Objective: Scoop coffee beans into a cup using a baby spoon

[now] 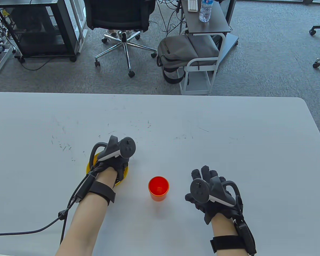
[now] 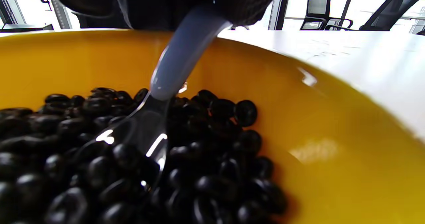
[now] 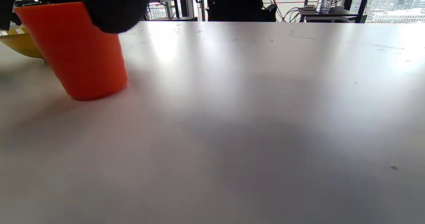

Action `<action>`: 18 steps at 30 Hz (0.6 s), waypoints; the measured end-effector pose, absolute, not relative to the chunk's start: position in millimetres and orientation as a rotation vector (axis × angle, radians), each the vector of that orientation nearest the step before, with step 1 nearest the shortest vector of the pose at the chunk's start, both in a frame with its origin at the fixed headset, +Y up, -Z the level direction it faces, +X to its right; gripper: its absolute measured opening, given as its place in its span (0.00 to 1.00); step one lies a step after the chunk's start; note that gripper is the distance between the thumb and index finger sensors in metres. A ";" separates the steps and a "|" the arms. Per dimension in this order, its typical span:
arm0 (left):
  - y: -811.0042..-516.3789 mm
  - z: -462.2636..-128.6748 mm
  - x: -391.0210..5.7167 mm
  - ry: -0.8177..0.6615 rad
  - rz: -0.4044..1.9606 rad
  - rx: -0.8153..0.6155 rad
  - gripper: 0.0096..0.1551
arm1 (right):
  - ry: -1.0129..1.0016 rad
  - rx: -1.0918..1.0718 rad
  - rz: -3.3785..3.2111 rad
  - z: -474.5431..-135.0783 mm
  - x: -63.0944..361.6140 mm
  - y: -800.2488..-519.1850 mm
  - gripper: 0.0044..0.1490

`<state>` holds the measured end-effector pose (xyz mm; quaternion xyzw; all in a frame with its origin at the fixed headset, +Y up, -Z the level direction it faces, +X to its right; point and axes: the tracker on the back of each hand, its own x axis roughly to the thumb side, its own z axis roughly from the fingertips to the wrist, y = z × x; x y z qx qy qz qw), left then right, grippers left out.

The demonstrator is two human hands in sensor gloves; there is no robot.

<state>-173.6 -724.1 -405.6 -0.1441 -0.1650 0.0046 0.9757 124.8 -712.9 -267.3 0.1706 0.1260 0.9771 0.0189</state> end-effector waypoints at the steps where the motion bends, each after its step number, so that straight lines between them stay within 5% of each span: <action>1: -723.6 -405.4 -174.1 -0.339 0.015 -0.284 0.29 | 0.390 0.531 3.031 -267.4 124.7 -713.0 0.58; 18: -666.2 -355.5 -225.0 -0.341 -0.008 -0.057 0.31 | 0.312 0.591 2.998 -264.5 122.8 -703.8 0.57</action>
